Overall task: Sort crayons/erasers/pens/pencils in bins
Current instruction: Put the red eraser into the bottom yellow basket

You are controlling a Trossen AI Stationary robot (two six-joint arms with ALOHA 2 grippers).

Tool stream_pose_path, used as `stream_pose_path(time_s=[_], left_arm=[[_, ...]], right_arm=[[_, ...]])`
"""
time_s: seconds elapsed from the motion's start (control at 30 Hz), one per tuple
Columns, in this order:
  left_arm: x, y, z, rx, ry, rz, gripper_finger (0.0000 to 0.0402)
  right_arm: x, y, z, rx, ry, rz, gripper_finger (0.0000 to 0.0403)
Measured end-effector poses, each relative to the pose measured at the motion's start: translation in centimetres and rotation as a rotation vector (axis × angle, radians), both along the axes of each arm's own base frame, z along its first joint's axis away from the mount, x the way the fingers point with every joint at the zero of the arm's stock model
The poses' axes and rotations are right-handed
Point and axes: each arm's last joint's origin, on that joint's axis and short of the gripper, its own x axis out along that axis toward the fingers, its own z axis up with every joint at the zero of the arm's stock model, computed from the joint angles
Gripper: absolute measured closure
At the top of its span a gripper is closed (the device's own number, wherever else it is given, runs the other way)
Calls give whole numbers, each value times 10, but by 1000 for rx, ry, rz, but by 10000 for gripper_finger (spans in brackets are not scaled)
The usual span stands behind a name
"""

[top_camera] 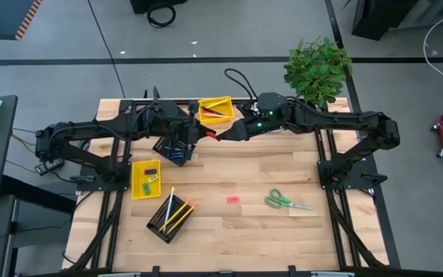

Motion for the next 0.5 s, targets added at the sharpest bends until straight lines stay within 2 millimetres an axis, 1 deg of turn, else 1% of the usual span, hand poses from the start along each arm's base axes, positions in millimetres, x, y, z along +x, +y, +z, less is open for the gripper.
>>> stream_pose_path(time_s=[0.23,0.5], left_arm=[[0,0,-1,3,7,0,394],[0,0,0,-1,3,-1,357]], right_arm=[[0,0,0,-10,-12,9,325],[1,2,2,-45,-32,20,354]])
